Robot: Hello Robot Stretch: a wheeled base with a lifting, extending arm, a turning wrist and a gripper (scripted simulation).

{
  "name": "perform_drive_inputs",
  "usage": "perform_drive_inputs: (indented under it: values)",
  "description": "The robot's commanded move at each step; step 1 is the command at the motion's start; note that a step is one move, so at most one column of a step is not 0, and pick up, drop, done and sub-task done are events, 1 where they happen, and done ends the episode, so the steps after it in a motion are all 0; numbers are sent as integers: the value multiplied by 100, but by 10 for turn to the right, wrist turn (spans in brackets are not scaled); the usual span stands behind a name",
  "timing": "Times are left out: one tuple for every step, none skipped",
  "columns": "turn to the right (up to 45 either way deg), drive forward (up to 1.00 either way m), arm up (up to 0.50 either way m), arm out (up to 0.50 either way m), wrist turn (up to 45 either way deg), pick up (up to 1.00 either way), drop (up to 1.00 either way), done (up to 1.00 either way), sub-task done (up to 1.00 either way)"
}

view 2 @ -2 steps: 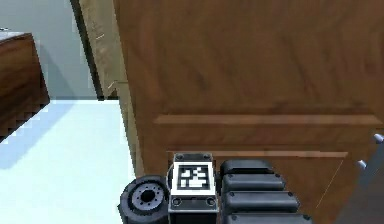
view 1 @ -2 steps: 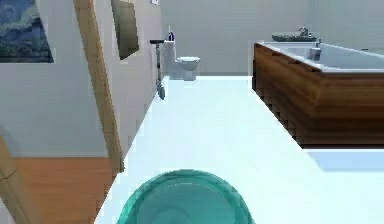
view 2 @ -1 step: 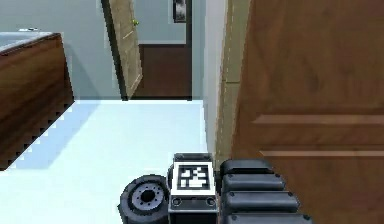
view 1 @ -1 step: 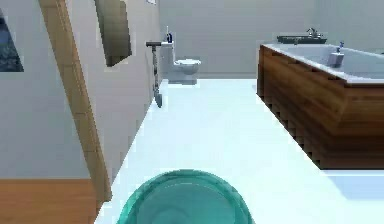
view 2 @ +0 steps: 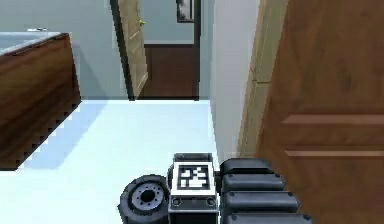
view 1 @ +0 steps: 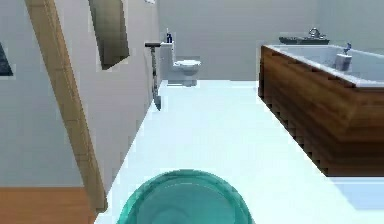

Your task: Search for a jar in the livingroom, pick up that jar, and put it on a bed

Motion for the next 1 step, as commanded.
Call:
perform_drive_inputs:
  values:
    - [-360,0,0,0,0,0,0,0,0]
